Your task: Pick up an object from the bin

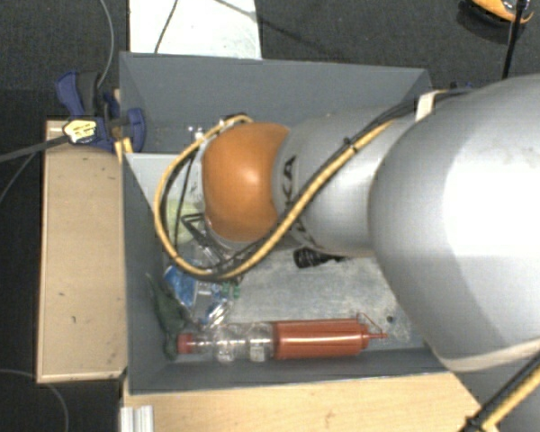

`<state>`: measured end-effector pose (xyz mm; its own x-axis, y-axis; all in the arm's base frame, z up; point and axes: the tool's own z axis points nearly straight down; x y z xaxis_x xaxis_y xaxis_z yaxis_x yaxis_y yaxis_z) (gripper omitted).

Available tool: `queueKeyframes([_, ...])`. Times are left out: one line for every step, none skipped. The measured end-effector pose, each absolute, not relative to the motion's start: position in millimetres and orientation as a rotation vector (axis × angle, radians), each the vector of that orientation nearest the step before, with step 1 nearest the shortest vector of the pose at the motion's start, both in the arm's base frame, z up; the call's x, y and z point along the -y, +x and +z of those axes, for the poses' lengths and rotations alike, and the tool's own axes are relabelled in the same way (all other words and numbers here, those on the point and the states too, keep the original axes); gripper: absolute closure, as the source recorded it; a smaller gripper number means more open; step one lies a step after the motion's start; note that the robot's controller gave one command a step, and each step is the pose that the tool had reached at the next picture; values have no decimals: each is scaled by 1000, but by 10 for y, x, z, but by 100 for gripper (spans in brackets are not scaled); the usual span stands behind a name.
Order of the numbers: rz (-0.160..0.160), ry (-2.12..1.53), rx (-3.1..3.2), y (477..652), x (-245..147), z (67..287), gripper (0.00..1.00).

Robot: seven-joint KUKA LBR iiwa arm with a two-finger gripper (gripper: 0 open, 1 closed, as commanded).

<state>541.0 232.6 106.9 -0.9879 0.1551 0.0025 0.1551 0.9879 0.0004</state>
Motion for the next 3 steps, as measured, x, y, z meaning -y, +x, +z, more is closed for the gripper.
queueKeyframes([-11, -353, 3130, 5318, -2505, 1299, 0])
queueKeyframes([-5, -404, 3111, 5391, -2468, 779, 0])
queueKeyframes([3, -532, 3115, 5319, -2391, 752, 100])
